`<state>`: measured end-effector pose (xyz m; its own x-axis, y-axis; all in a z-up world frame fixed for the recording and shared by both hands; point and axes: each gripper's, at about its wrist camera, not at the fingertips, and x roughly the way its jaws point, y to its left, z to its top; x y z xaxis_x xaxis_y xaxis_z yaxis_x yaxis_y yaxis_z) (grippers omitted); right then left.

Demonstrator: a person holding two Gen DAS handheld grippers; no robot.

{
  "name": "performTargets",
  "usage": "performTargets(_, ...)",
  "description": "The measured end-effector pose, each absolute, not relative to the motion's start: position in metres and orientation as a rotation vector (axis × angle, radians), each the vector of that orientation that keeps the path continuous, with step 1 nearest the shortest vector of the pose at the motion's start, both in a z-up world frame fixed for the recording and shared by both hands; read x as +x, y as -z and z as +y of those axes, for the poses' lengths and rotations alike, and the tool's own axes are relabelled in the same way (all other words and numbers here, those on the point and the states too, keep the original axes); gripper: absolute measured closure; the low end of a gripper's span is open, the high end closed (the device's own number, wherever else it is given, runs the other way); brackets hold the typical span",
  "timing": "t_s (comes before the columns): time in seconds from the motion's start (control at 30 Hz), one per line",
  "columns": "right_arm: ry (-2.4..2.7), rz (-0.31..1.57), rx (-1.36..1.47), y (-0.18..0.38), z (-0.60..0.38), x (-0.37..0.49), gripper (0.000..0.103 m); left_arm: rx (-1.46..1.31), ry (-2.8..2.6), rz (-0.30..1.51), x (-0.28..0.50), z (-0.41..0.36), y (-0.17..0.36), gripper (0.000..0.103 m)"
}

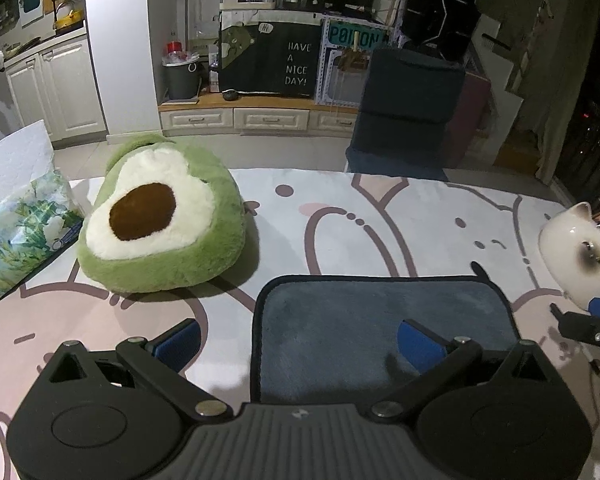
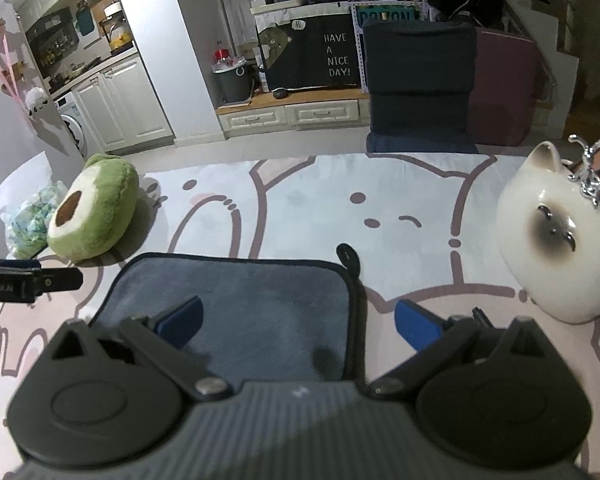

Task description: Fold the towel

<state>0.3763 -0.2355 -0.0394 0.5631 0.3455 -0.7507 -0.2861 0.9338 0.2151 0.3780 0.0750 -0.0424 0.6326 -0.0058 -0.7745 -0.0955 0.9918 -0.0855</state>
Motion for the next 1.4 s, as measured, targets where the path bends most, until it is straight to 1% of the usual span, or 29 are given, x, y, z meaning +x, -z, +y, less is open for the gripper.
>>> performTargets(0.43,-0.373,0.861,0.091,0.007,-0.244,0.336,0.0,-0.107,-0.026,0.857,0.33,0.06,0.008,0.0)
performTargets(0.97,-0.388,0.841,0.113,-0.016,-0.256,0.287,0.0,-0.106,0.018,0.805,0.263,0.046,-0.021,0.0)
performTargets(1.4,-0.408,0.794,0.114,-0.038,-0.264,0.231,0.0,-0.069,0.052,0.757,0.206,0.033,-0.048,0.0)
